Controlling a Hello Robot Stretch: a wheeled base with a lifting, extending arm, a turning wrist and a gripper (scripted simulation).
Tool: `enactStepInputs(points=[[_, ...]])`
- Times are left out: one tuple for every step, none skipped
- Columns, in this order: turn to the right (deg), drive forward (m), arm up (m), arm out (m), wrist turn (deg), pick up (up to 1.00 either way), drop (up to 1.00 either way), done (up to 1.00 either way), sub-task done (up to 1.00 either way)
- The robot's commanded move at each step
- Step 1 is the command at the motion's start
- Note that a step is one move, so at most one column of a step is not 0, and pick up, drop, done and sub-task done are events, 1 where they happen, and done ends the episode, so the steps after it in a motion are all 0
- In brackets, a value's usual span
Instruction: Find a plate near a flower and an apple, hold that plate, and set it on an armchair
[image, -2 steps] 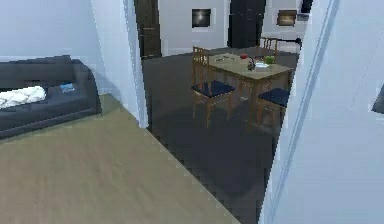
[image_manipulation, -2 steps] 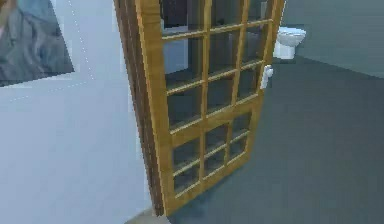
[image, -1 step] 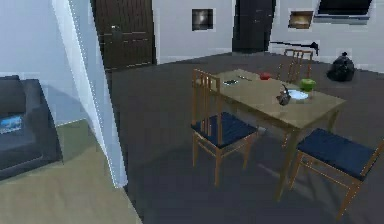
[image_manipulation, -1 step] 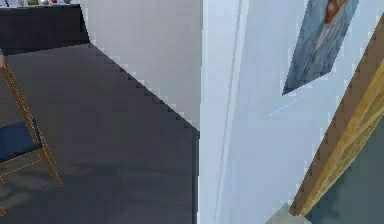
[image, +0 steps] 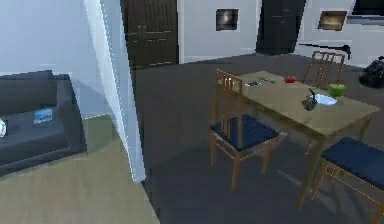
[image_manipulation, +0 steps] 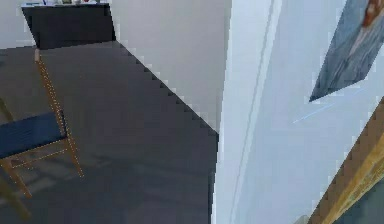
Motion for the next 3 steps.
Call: enactStepInputs(points=[[0.0,0.3,0.0,0.0,0.0,0.0,0.0,0.0,0.0],[45.0,0.0,0.0,0.0,0.0,0.0,0.0,0.0,0.0],[24.0,0.0,0.0,0.0,0.0,0.0,0.0,0.0,0.0]])
